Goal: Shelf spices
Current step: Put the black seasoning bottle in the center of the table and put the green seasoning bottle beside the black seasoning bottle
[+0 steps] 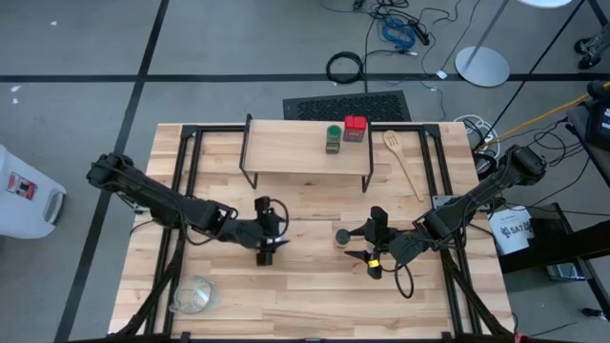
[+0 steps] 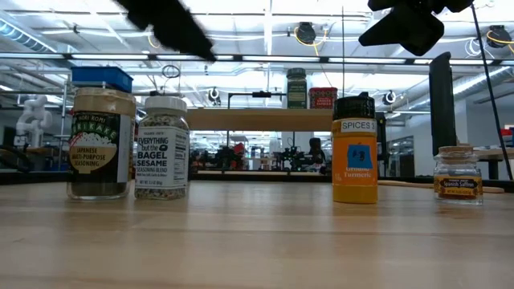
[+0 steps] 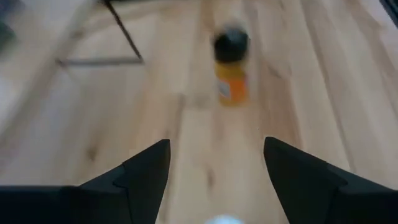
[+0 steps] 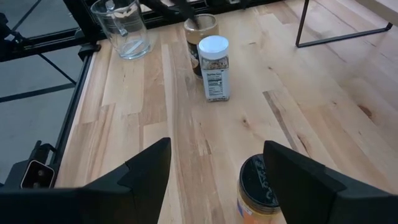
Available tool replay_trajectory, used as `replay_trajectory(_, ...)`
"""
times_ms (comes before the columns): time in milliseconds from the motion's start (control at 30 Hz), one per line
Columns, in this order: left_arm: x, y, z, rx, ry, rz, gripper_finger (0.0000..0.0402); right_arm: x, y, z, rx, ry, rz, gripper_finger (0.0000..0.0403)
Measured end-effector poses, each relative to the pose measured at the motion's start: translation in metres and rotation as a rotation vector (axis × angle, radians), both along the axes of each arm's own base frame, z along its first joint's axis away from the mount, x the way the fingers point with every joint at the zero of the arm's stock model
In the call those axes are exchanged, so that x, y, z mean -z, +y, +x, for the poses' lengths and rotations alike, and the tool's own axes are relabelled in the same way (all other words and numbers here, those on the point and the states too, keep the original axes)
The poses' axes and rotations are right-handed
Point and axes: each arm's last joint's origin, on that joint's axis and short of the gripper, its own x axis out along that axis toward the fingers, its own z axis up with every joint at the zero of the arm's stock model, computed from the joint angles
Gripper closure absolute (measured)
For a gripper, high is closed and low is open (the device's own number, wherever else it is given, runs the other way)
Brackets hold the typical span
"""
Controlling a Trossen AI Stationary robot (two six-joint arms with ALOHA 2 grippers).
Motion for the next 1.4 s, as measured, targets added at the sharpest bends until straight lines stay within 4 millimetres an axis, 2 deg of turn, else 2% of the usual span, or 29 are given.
replay_trajectory(200, -0.04, 0.015, 0.014, -0.092, -0.127, 0.191, 0.0133, 0.0, 0.0, 0.0, 0.001, 0.0, 0.002, 0.0161)
replay_trajectory(300, -0.061, 0.03, 0.021, -0.133, -0.159, 0.27, 0.0134, 0.0, 0.0, 0.0, 0.003, -0.001, 0.006, 0.0161)
replay_trajectory(433, -0.088, 0.06, 0.029, -0.148, -0.219, 0.216, 0.0134, 0.0, 0.0, 0.0, 0.005, -0.006, 0.013, 0.0161)
replay_trajectory(600, -0.108, 0.104, 0.033, -0.131, -0.27, 0.137, 0.0134, -0.001, 0.0, 0.0, 0.006, -0.006, 0.017, 0.0161)
replay_trajectory(800, -0.114, 0.146, 0.029, -0.08, -0.292, 0.117, 0.013, 0.0, 0.0, 0.0, 0.006, -0.005, 0.016, 0.0161)
replay_trajectory(1000, -0.113, 0.174, 0.03, -0.113, -0.309, 0.153, 0.0095, 0.0, 0.0, 0.0, 0.007, -0.004, 0.014, 0.0161)
replay_trajectory(1200, -0.12, 0.182, 0.035, -0.1, -0.392, 0.308, 0.0089, 0.0, 0.0, 0.0, 0.007, -0.004, 0.012, 0.0161)
replay_trajectory(1400, -0.111, 0.189, 0.045, -0.211, -0.405, 0.238, 0.0088, 0.0, 0.0, 0.0, 0.006, -0.002, 0.009, 0.0161)
